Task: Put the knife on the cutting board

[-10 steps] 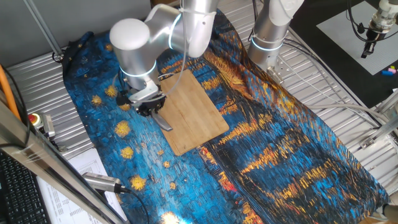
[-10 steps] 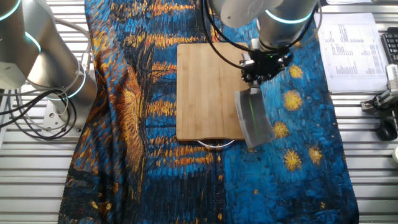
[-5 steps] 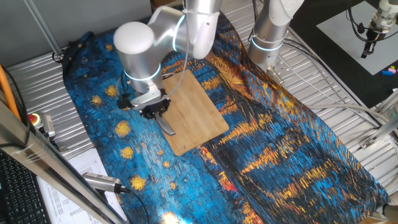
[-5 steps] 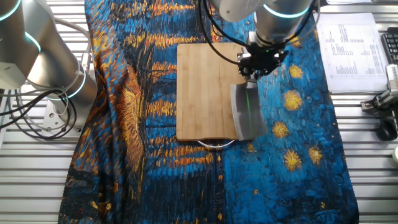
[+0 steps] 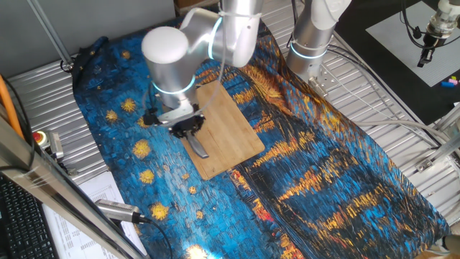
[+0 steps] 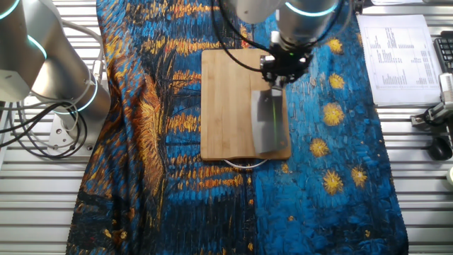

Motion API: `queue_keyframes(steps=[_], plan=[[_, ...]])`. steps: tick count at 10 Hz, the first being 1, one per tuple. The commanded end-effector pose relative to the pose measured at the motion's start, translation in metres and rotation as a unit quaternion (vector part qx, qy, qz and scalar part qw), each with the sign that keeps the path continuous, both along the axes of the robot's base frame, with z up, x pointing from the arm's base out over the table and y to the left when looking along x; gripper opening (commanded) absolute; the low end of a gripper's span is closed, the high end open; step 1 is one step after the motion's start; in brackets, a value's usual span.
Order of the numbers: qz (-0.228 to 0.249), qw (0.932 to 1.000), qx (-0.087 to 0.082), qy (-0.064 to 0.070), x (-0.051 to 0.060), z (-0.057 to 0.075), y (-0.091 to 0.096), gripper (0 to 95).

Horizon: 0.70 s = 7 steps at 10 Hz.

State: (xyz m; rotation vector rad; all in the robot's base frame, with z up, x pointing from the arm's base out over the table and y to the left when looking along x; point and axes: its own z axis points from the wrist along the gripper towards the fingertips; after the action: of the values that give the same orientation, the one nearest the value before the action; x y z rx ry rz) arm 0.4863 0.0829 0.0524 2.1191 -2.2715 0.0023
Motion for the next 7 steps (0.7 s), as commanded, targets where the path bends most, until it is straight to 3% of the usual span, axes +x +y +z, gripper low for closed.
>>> queue_keyframes(steps=[1, 7], plan=[[0.008, 1.0000, -0.003, 0.001, -0.0021, -0.0039, 0.0073, 0.0], [-0.027, 0.9996, -0.009, 0.000, -0.0073, -0.0094, 0.0104, 0.0]])
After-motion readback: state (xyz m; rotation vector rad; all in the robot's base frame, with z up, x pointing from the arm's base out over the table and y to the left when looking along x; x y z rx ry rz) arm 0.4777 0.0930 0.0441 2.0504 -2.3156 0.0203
